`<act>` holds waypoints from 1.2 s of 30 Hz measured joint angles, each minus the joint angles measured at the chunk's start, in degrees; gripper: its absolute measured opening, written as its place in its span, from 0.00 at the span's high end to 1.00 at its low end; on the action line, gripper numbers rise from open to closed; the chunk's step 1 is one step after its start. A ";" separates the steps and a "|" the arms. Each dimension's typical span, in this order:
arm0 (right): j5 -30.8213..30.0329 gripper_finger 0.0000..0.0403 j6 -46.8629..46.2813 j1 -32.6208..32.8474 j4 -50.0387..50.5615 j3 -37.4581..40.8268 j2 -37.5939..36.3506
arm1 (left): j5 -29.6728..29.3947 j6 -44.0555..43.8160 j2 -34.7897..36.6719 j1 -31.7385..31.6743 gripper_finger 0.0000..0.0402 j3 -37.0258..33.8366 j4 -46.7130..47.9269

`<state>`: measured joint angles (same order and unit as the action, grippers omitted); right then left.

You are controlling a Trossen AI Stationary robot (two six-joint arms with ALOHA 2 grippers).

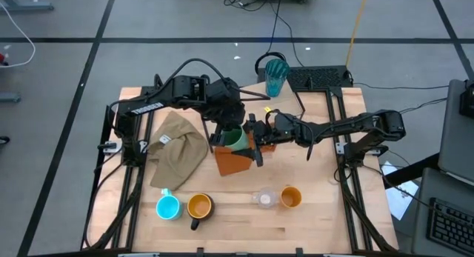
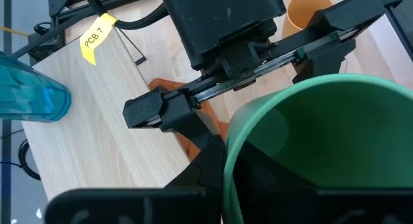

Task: Stack small to large cups/mugs on shelf
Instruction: Put the green cup on the shelf

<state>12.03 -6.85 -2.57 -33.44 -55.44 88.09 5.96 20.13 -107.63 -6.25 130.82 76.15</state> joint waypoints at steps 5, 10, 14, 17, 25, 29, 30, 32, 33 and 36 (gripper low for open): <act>-0.04 0.23 0.05 0.00 -0.12 0.02 0.00 | -0.84 -0.37 0.00 -0.01 0.92 0.00 -0.12; -0.06 0.23 0.20 0.00 -0.17 0.04 0.00 | -1.24 -0.78 0.00 -0.01 0.92 0.00 -0.17; -0.04 0.23 0.26 0.00 -0.17 0.04 0.00 | -1.25 -0.80 0.00 -0.04 0.91 0.00 -0.17; -0.04 0.23 0.34 0.00 -0.18 0.05 0.00 | -1.25 -0.75 0.00 -0.06 0.91 0.00 -0.17; 0.04 0.23 0.55 0.00 -0.58 0.07 0.00 | -0.69 -0.82 0.02 -0.12 0.90 0.00 -0.25; 0.24 0.23 0.55 0.04 -0.63 0.07 0.00 | -0.68 -1.19 0.02 -0.16 0.81 0.00 -0.26; 0.25 0.23 0.57 0.05 -0.63 0.07 0.00 | -0.69 -1.20 0.02 -0.17 0.78 0.00 -0.25; 0.31 0.23 0.61 0.07 -0.65 0.07 0.00 | -0.90 -1.43 0.02 -0.21 0.71 0.00 -0.29; 0.33 0.23 0.63 0.07 -0.65 0.07 0.00 | -1.07 -1.76 0.02 -0.24 0.67 -0.01 -0.39; 0.31 0.23 0.66 0.07 -0.65 0.07 -0.02 | -2.43 -2.34 0.02 -0.25 0.56 0.00 -0.64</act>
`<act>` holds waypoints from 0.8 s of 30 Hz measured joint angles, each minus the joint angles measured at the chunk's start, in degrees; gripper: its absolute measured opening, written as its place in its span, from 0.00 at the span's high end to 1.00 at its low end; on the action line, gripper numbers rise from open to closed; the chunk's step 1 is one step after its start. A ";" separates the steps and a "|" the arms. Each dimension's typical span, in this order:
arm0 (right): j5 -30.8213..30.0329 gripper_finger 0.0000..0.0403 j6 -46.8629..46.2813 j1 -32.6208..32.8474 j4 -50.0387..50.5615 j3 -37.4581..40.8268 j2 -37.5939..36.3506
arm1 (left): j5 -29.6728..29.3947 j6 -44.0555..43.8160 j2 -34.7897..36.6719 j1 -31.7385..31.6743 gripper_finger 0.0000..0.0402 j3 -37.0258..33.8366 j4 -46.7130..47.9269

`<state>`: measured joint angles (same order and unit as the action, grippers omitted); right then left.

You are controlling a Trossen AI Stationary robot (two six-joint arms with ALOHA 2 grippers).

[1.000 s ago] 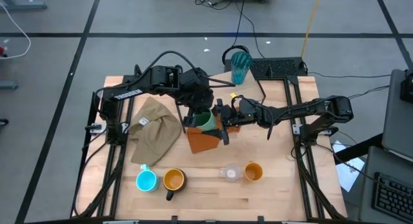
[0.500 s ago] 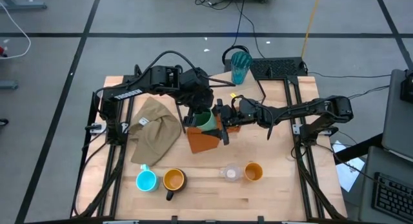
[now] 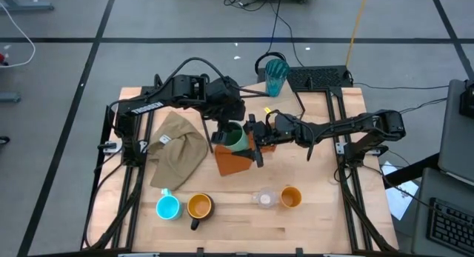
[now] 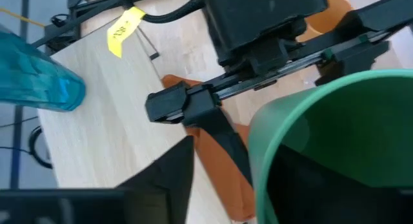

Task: Stack small to large cups/mugs on shelf
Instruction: Put the green cup on the shelf

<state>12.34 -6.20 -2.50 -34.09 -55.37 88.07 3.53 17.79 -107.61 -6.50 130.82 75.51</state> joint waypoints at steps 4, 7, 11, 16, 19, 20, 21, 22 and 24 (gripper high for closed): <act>-0.02 0.23 0.02 0.00 0.00 0.00 0.00 | -0.80 -0.01 0.33 0.00 0.46 -0.05 -0.26; -0.02 0.23 0.04 -0.13 0.16 0.00 0.00 | -0.83 -0.01 0.64 0.03 0.42 -0.04 -0.51; -0.07 0.23 0.02 -0.46 0.46 0.00 0.00 | -1.72 -0.36 1.75 -0.02 0.41 -0.05 -1.00; -0.11 0.23 0.64 -0.50 0.46 0.00 0.00 | -2.97 -0.32 3.51 -0.02 0.40 3.02 -1.05; -0.11 0.23 0.68 -0.50 0.25 0.00 -0.01 | -6.20 -0.35 5.33 -0.02 0.40 3.97 -1.68; -0.11 0.23 0.69 -0.51 0.37 0.00 -0.11 | -7.68 -0.43 6.64 -0.02 0.40 3.91 -2.19; -0.12 0.23 0.72 -0.52 0.64 0.00 -0.26 | -9.25 -1.18 7.79 0.08 0.40 3.87 -1.84; -0.14 0.23 0.90 -0.53 0.67 0.00 -0.36 | -10.79 -2.18 8.83 0.26 0.40 3.88 -1.77; -0.24 0.23 0.92 -0.55 0.90 -0.02 -0.61 | -14.20 -5.24 11.51 0.89 0.40 3.93 -2.09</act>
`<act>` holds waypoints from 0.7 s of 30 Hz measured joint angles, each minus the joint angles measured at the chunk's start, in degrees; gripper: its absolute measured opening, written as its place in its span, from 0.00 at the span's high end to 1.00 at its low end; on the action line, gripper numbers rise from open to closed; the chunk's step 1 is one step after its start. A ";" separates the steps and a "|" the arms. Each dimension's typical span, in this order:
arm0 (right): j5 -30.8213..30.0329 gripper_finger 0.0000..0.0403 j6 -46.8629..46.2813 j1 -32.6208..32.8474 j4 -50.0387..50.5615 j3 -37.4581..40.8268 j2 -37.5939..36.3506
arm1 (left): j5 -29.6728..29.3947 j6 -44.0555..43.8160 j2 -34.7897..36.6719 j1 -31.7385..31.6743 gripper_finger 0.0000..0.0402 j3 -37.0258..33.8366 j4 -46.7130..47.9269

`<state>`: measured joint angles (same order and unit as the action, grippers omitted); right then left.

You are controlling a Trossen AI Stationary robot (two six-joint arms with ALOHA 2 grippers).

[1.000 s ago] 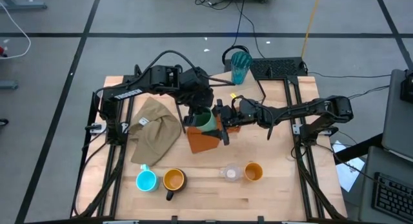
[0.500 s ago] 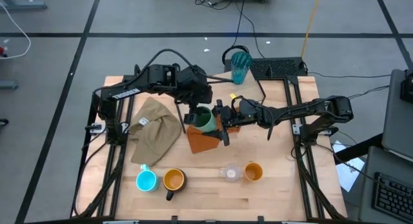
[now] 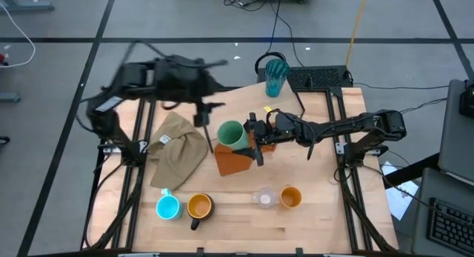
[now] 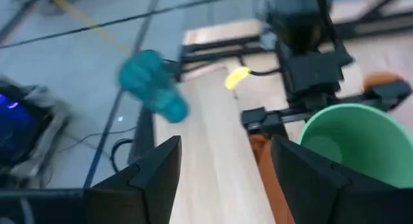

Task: Stack small to large cups/mugs on shelf
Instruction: Put the green cup on the shelf

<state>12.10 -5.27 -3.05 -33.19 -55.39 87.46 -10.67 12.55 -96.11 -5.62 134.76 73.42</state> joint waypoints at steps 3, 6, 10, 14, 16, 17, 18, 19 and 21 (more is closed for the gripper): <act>0.00 0.23 0.58 -0.31 0.00 0.02 -0.04 | -3.78 -4.50 3.74 2.19 0.40 -0.02 0.13; 0.00 0.23 0.56 -0.84 -0.06 0.02 -0.04 | -7.52 -6.93 7.95 6.34 0.40 -0.07 1.14; -0.04 0.23 0.54 -1.25 -0.01 0.02 -0.04 | -18.19 -11.75 12.68 14.75 0.40 0.02 6.69; 0.02 0.23 0.59 -1.38 -0.25 0.02 -0.11 | -28.10 -23.26 15.57 24.89 0.40 -0.02 16.45; 0.02 0.23 0.59 -1.38 -0.21 0.02 -0.11 | -32.30 -27.28 16.67 30.05 0.41 -1.42 16.12; 0.00 0.23 0.57 -1.40 -0.24 0.02 -0.11 | -33.32 -27.19 17.61 32.76 0.41 -2.92 15.87; 0.00 0.23 0.59 -1.40 -0.27 0.02 -0.11 | -34.47 -27.16 18.33 35.53 0.41 -4.15 16.03; 0.00 0.23 0.59 -1.40 -0.48 0.02 -0.11 | -36.67 -28.41 19.00 37.99 0.41 -5.19 16.14; 0.00 0.23 0.45 -1.38 -0.74 0.02 -0.15 | -42.39 -31.50 20.94 41.75 0.41 -8.86 16.37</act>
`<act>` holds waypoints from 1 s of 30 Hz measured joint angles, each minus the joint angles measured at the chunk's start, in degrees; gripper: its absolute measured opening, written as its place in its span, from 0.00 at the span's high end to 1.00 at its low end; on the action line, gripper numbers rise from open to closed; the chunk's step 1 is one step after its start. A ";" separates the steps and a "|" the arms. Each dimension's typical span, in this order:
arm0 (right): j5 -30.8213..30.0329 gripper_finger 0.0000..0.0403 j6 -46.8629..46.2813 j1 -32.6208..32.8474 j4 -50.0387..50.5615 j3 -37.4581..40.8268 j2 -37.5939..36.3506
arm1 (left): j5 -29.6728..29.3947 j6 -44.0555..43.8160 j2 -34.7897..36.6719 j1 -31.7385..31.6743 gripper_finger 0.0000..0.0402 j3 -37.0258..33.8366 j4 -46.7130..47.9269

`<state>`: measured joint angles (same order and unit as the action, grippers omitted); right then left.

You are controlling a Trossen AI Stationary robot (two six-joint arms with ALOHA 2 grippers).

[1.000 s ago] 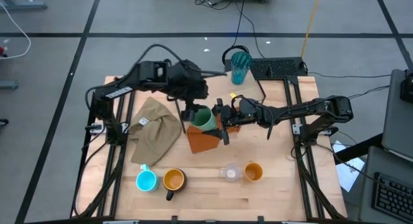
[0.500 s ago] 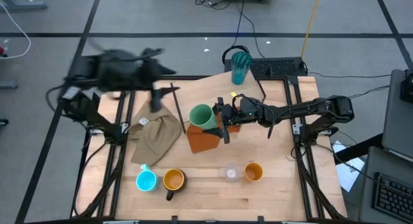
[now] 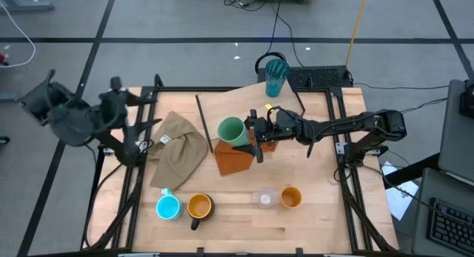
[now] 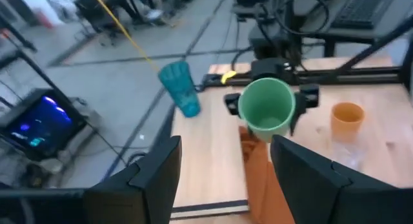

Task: Stack small to large cups/mugs on shelf
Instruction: Put the green cup on the shelf

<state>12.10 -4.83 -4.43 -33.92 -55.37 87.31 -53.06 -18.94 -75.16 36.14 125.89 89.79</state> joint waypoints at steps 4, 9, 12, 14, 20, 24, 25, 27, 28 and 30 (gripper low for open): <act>0.02 0.23 -0.04 0.15 -0.11 0.00 -0.03 | -4.14 -3.67 7.16 5.12 0.41 -10.23 0.05; 0.13 0.23 -0.04 0.42 1.19 0.00 -1.98 | -7.06 -12.65 21.10 6.34 0.41 -24.67 -0.29; -0.25 0.23 0.77 0.41 2.90 0.00 -3.80 | -7.43 -16.47 27.88 6.32 0.41 -33.43 -1.88; -2.26 0.23 1.91 0.34 2.82 -0.02 -4.59 | -6.29 -18.24 30.94 6.34 0.41 -39.41 -3.46; -6.48 0.23 3.75 -1.95 2.57 -0.02 -5.02 | -5.74 -19.14 35.56 6.32 0.41 -56.12 -13.80; -16.01 0.23 4.21 -4.17 2.25 -0.02 -4.03 | -4.18 -18.83 35.06 6.40 0.41 -63.66 -21.09; -17.84 0.23 4.24 -4.85 1.71 -0.02 -3.65 | -4.20 -18.83 34.69 6.36 0.41 -64.89 -21.81; -20.74 0.23 4.05 -5.86 1.05 -0.02 -2.96 | -4.58 -19.44 33.85 6.32 0.41 -67.05 -23.43; -22.07 0.23 4.07 -6.21 0.02 -0.02 -2.45 | -4.66 -19.98 33.61 6.32 0.41 -67.84 -24.32; -24.39 0.23 4.20 -6.78 -1.43 -0.02 -1.44 | -4.20 -21.24 33.09 6.36 0.41 -69.00 -24.59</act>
<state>-12.29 -0.62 -11.21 -35.36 -55.40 85.87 -57.26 -40.19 -42.07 42.49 56.89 65.20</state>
